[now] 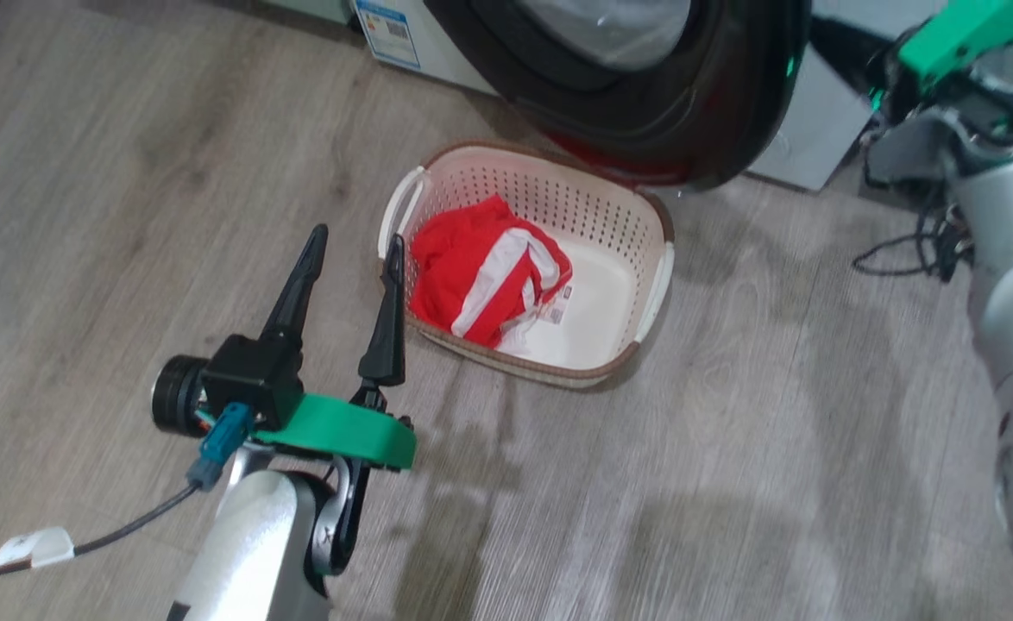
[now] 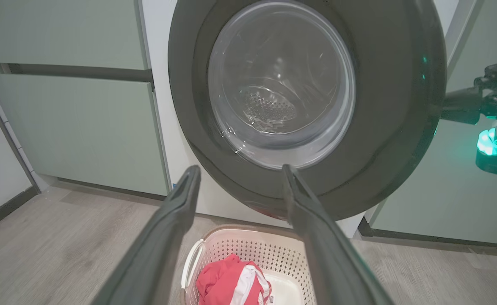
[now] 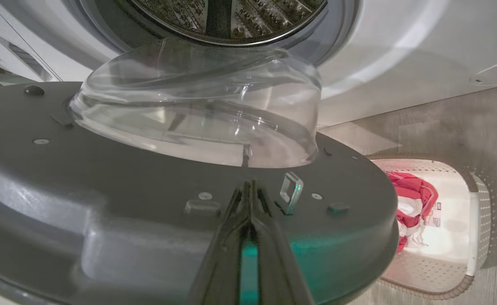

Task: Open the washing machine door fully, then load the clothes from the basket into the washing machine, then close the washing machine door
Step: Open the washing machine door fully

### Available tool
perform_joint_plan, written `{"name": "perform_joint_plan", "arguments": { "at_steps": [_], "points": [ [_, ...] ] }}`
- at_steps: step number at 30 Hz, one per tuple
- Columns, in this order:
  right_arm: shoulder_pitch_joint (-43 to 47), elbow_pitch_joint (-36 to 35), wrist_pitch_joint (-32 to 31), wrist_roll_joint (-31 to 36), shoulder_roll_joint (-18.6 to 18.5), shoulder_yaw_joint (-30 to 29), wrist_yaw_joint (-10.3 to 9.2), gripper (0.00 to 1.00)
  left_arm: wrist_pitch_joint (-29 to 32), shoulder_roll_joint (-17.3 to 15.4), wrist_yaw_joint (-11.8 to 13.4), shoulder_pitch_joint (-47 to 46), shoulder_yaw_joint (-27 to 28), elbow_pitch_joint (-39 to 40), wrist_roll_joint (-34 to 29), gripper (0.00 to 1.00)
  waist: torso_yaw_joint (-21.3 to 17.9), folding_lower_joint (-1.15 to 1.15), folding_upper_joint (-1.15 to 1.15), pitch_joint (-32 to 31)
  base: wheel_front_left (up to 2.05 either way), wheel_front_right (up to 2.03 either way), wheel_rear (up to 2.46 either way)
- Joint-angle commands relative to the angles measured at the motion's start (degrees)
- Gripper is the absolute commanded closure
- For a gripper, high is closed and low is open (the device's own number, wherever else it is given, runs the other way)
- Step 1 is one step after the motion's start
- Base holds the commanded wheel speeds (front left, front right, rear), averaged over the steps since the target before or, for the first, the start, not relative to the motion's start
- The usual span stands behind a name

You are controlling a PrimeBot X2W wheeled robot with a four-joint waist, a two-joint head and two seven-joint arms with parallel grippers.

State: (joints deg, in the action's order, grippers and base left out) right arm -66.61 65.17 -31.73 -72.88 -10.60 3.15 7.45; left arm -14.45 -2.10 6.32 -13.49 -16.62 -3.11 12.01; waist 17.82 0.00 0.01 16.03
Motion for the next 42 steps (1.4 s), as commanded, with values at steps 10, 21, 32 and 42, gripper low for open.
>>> {"name": "perform_joint_plan", "arguments": {
  "at_steps": [10,21,32,42],
  "points": [
    [6.71,-4.68,-1.85,-3.60,4.51,1.12,0.03,1.00,-0.55,-0.77,0.26,2.12,3.20,1.53,-0.86,0.00,2.98,0.00,-0.01,-4.60,0.00,0.00,0.00],
    [11.81,-7.62,-5.90,-8.37,7.09,1.96,0.03,1.00,-0.55,-0.77,0.30,4.20,4.35,1.61,-0.97,0.00,7.31,0.00,-0.01,-6.77,0.00,0.00,0.00],
    [16.72,-12.79,-7.71,-14.65,7.69,9.56,0.03,1.00,-0.55,-0.77,0.27,5.81,4.15,0.93,-1.03,0.00,11.16,0.00,-0.01,-9.20,0.00,0.00,0.00],
    [17.72,-15.07,-2.42,-24.05,7.71,19.67,0.03,1.00,-0.55,-0.77,0.33,6.47,4.17,0.97,-1.08,0.00,13.15,0.00,-0.01,-9.59,0.00,0.00,0.00]
  ]
}}
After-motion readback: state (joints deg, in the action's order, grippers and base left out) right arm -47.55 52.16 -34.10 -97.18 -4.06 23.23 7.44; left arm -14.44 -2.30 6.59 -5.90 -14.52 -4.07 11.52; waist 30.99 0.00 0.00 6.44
